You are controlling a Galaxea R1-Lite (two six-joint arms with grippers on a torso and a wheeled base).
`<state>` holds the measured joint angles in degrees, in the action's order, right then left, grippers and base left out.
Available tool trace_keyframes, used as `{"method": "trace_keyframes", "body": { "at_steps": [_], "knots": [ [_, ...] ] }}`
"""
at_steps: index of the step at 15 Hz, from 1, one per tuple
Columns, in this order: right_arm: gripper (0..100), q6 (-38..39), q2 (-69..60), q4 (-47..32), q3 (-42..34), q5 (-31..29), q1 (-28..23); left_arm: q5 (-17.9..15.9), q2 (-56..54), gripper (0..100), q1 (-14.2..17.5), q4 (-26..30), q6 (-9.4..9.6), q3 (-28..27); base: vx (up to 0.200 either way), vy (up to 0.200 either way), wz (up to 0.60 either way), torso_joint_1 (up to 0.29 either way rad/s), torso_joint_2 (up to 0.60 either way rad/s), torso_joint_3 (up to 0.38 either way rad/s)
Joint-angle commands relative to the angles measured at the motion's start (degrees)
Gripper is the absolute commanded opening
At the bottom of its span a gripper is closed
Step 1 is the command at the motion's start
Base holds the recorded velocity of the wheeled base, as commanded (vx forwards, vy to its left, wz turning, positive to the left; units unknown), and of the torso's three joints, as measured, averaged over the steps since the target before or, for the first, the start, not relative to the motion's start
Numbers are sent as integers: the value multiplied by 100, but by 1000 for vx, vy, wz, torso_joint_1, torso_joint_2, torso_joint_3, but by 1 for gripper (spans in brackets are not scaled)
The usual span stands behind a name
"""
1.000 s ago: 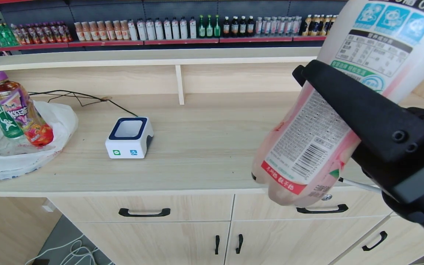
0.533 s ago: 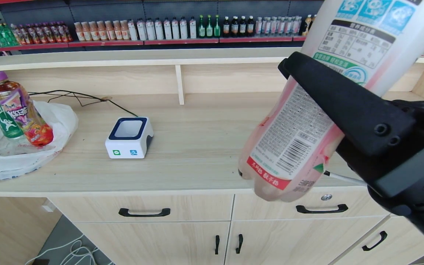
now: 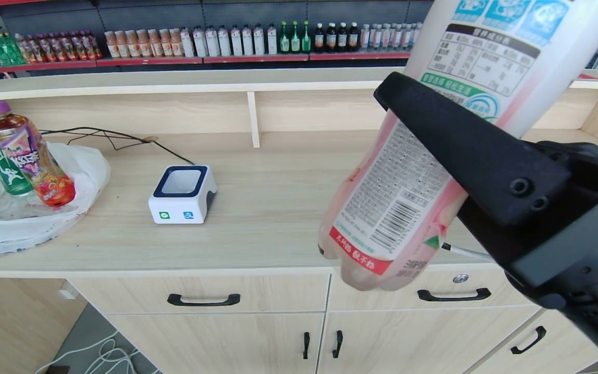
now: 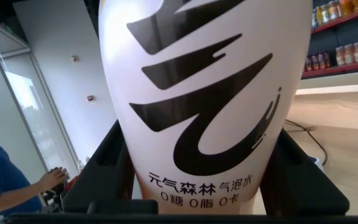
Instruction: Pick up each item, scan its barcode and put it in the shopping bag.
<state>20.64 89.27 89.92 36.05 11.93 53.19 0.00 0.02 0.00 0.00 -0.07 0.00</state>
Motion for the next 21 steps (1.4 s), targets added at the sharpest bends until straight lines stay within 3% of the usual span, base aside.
{"method": "trace_keyframes", "body": {
  "at_steps": [1, 7, 15, 18, 21],
  "knots": [
    [0, 2, 29, 8, -10, 2, 7, 0, -2, 100, 0, 0, -1, 0, 0, 0, 0, 0, 0, 0],
    [0, -42, 3, 8, -230, -42, -28, 0, -2, 100, 0, 0, -1, 0, 0, 0, 0, 0, 0, 0],
    [0, -464, 117, 8, -625, -33, -1452, 0, -2, 100, 0, 0, -1, 0, 0, 0, 0, 0, 0, 0],
    [0, -1308, 187, 8, -1539, -51, -2216, 0, -2, 100, 0, 0, -1, 0, 0, 0, 0, 0, 0, 0],
    [0, -1888, 187, 8, -1618, -394, -2823, 0, 6, 100, -9, 0, 7, 0, 0, 0, 0, 0, 0, 0]
  ]
}}
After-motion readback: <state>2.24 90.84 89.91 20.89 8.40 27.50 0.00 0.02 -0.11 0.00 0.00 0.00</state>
